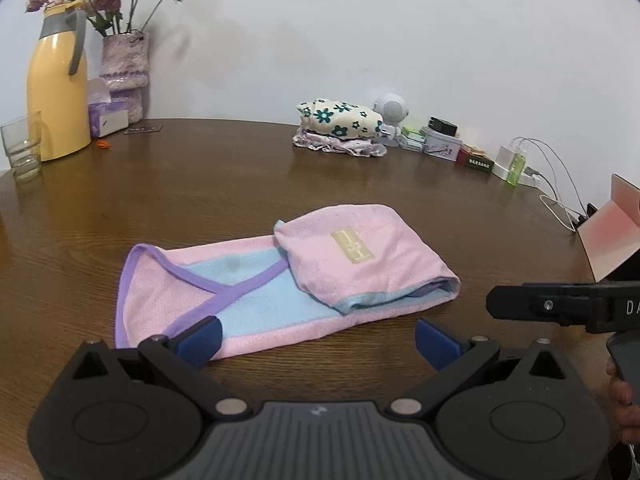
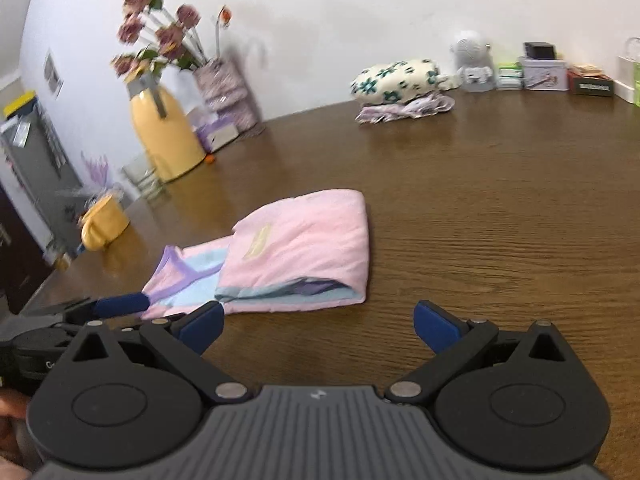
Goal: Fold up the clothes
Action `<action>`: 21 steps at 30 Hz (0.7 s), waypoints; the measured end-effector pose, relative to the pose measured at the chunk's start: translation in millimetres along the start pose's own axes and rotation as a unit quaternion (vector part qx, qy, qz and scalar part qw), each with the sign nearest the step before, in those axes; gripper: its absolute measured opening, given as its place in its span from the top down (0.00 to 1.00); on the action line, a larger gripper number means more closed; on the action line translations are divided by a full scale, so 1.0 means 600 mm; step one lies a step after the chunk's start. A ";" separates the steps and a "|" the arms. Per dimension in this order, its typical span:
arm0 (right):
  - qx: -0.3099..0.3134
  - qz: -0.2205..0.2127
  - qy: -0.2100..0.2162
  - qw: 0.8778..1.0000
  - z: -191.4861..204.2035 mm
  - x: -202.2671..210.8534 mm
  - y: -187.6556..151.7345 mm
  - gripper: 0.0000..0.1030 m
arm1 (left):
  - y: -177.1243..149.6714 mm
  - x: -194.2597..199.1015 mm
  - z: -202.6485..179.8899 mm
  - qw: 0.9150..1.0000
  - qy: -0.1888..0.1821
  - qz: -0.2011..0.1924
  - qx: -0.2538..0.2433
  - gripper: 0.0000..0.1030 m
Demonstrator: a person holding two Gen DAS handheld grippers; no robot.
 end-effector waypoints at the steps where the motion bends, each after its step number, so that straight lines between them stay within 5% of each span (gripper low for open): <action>1: 0.000 -0.005 -0.003 1.000 -0.001 0.000 0.003 0.00 | 0.001 -0.001 0.000 1.000 -0.001 -0.001 -0.001 0.00; 8: -0.043 0.001 0.016 0.999 -0.027 -0.039 0.042 0.00 | 0.041 -0.027 -0.006 1.000 -0.006 -0.005 -0.027 0.18; 16: -0.042 0.034 0.035 0.998 -0.033 -0.111 0.078 0.23 | 0.081 -0.087 0.007 0.999 -0.018 0.013 -0.043 0.70; 21: -0.042 0.055 0.050 0.996 -0.032 -0.138 0.073 0.29 | 0.065 -0.112 0.012 0.998 -0.030 0.033 -0.047 0.73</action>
Point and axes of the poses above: each gripper's, at about its wrist camera, not at the fingertips, and x roughly against the way its jaws point, z to its left, y to its top, the point moved 10 cm from there along -x, roughly the way its jaws point, and after that the axes turned 14 degrees about -y, right-handed, at the moved point
